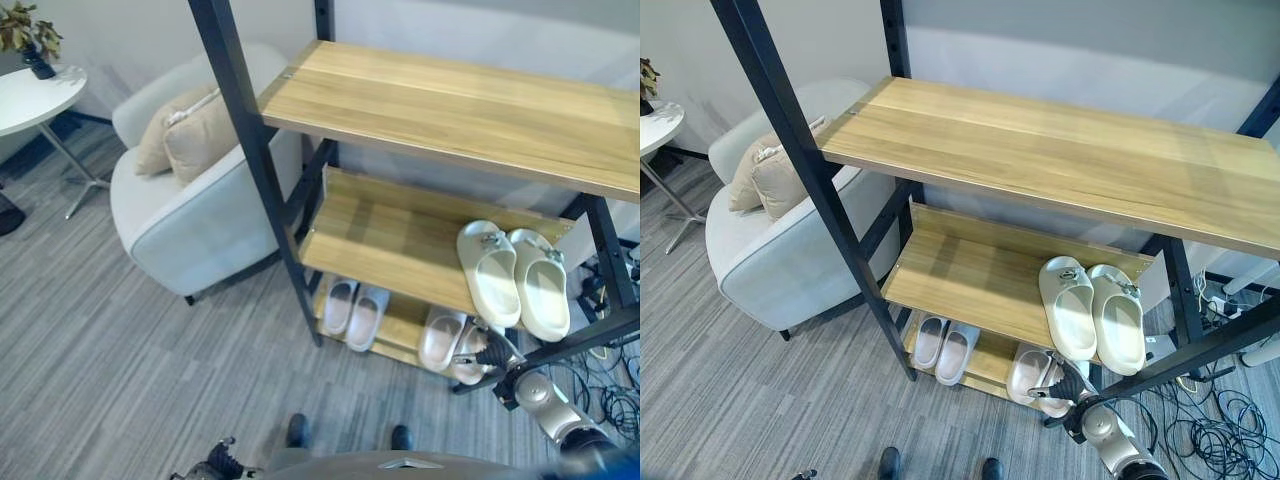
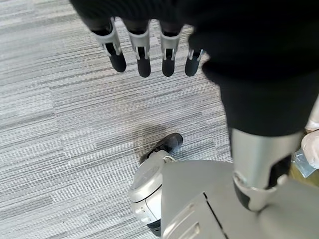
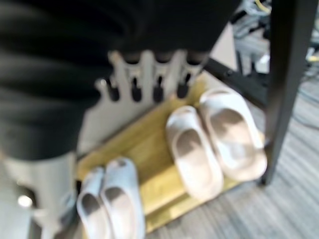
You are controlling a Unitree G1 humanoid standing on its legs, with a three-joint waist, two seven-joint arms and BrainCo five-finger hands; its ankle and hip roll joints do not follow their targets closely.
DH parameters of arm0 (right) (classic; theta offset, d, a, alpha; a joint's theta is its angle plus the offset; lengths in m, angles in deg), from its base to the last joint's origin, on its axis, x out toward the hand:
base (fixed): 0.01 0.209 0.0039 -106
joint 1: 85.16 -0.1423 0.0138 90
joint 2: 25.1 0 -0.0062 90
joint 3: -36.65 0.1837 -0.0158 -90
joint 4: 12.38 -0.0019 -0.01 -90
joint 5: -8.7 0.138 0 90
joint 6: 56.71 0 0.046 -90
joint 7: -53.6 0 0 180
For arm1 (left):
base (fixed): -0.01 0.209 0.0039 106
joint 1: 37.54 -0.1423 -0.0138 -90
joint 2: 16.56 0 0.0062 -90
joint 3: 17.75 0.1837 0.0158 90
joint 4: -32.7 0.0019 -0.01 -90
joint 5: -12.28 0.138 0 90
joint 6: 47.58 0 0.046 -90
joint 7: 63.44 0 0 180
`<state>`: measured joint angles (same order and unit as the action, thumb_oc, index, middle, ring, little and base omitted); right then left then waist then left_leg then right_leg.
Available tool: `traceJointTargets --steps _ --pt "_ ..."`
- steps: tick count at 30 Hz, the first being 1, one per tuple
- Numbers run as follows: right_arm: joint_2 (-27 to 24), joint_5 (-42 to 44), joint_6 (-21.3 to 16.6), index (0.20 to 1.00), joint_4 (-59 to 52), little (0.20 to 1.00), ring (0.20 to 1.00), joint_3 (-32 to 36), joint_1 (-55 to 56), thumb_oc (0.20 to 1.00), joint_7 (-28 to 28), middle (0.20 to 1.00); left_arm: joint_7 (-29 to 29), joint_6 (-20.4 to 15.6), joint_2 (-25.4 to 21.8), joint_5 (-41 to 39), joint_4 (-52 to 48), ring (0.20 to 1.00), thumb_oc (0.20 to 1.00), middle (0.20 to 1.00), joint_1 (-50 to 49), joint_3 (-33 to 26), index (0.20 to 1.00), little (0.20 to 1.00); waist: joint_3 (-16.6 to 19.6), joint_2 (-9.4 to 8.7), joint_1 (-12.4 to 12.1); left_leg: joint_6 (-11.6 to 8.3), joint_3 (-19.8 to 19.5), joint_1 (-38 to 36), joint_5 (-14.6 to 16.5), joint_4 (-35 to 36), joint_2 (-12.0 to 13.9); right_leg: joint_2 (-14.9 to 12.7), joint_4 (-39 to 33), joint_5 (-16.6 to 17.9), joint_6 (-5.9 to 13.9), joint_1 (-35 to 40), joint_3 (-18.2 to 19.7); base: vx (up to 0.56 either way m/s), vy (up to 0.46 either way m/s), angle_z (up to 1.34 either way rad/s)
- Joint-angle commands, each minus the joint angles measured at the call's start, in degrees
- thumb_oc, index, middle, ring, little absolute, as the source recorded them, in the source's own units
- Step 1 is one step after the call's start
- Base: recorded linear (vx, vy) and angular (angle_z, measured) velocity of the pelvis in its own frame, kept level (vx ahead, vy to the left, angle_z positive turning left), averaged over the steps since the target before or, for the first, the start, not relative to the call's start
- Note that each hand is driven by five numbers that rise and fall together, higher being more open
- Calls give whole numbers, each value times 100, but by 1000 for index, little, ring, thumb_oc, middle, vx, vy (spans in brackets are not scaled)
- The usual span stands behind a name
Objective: Arrange the slippers neatly on the shoe rack.
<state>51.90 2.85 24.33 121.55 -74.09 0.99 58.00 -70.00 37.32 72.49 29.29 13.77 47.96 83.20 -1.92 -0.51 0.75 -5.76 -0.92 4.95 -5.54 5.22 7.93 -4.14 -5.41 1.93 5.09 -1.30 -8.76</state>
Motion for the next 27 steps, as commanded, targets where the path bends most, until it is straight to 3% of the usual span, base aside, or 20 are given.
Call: traceJointTargets --steps 1,14,21,27 --pt "94 104 -115 1000 -162 1000 1000 130 -55 1000 3 1000 28 9 -216 100 392 1000 1000 1000 237 91 1000 1000 19 -209 -27 -93 59 104 116 -22 124 -430 125 55 506 11 -95 0 0 0" --pt "600 -61 61 1000 1057 1000 1000 0 446 1000 -273 1000 145 42 -211 34 505 1000 1000 1000 288 76 1000 1000 150 -316 -23 -91 60 -26 150 -22 121 -414 153 32 511 111 -92 0 0 0" --pt "854 162 164 1000 1869 1000 1000 377 737 1000 -270 1000 263 54 -178 -153 595 1000 1000 1000 230 -23 1000 1000 224 -291 18 -78 91 -111 172 -22 102 -429 155 23 517 170 -76 0 0 0" --pt "1001 1276 336 1000 2924 1000 1000 1622 1076 1000 -123 1000 402 -7 -120 -808 569 1000 1000 1000 119 -290 1000 1000 306 -186 132 -71 118 -138 181 -22 65 -450 122 73 542 168 -26 -1 5 0"
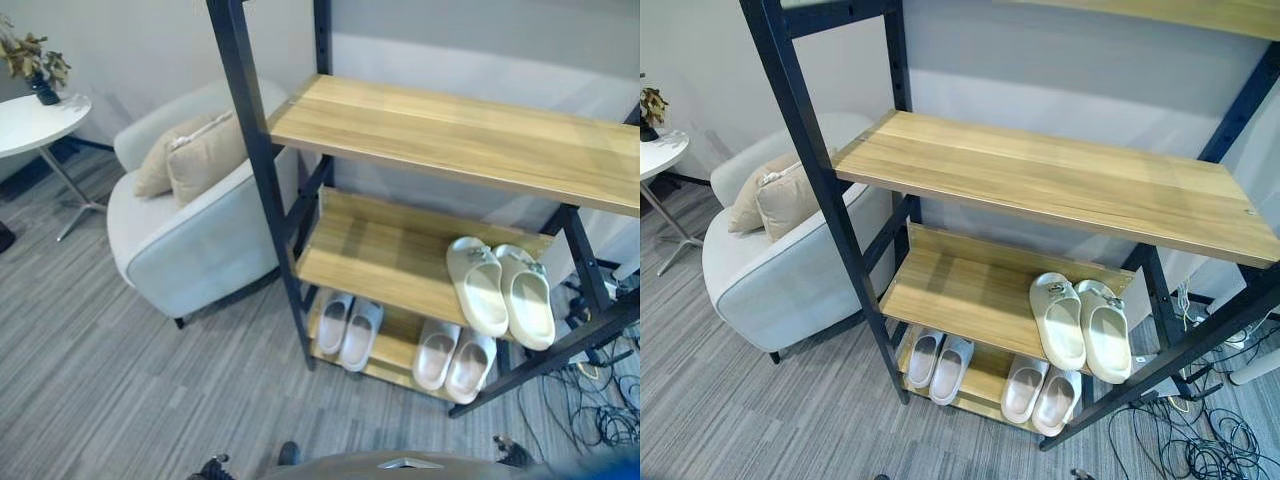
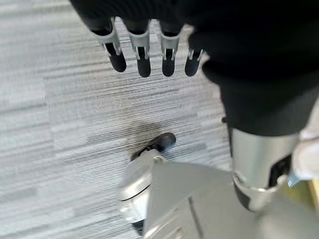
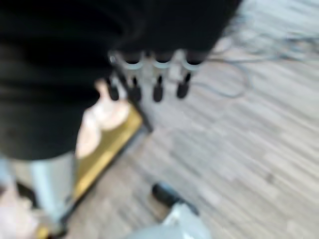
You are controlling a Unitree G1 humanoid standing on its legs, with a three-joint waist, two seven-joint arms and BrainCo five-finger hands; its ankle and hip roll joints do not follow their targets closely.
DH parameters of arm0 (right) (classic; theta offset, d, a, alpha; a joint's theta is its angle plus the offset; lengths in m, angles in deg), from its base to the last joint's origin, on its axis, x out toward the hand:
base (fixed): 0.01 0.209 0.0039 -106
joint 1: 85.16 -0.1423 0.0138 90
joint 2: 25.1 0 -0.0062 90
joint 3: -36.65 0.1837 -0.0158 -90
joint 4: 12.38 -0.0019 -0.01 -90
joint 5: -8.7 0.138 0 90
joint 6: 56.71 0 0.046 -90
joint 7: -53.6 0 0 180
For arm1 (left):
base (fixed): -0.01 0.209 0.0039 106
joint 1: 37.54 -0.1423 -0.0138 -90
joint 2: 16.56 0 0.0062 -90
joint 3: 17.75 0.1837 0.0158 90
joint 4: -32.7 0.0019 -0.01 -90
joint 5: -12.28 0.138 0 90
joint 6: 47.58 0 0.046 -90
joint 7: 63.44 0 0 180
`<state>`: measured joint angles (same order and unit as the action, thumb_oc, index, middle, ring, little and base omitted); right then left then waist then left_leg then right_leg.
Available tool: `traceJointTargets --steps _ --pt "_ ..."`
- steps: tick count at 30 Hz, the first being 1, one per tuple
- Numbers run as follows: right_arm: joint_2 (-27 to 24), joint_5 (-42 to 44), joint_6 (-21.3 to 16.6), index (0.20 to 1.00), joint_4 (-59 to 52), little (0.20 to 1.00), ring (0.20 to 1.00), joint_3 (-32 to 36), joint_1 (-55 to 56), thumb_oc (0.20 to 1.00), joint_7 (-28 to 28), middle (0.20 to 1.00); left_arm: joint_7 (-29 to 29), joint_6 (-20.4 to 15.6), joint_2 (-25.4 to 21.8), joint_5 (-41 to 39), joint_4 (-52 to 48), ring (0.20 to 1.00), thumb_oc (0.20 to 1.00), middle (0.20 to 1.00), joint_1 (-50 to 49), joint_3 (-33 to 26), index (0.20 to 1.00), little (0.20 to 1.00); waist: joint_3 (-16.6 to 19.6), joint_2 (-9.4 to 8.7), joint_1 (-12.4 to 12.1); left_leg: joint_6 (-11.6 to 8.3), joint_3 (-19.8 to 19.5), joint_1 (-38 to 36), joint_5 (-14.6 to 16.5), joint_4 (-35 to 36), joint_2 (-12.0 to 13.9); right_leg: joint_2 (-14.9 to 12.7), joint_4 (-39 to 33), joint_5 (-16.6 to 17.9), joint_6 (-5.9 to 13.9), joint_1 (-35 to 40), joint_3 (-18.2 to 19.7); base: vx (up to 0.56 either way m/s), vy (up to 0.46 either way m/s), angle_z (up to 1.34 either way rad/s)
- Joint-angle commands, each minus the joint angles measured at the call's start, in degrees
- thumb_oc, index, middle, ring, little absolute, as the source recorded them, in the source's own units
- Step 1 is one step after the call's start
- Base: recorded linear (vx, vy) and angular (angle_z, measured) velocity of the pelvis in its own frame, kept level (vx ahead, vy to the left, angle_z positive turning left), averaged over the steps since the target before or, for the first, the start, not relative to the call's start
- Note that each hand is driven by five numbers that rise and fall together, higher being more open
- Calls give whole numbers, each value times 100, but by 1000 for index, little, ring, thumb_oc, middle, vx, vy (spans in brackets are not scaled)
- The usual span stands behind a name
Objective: Arrange the slippers neatly on the shoe rack.
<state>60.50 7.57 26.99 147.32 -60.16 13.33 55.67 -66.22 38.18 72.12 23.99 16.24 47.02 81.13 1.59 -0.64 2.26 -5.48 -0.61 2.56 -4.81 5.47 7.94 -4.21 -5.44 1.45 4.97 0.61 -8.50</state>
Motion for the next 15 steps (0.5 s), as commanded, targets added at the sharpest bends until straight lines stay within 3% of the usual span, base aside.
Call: traceJointTargets --steps 1,7,15 --pt "140 806 67 1000 350 1000 1000 230 -159 1000 109 1000 24 -94 -83 -280 322 1000 1000 1000 214 -80 1000 1000 -45 -174 -21 -99 88 101 108 -47 65 -442 125 121 554 -23 -51 0 0 0" --pt "282 1246 239 1000 1053 1000 1000 589 -36 1000 3 1000 138 -106 68 -470 315 1000 1000 1000 209 -23 1000 1000 -32 -95 50 -96 126 92 109 -47 58 -438 101 151 548 -46 -8 0 0 0" --pt "370 1278 329 1000 1168 1000 1000 591 -18 1000 -48 1000 231 -144 200 -639 234 1000 1000 1000 227 63 1000 1000 -66 -39 86 -93 133 73 104 -47 65 -415 95 147 534 -38 30 -3 0 -1"
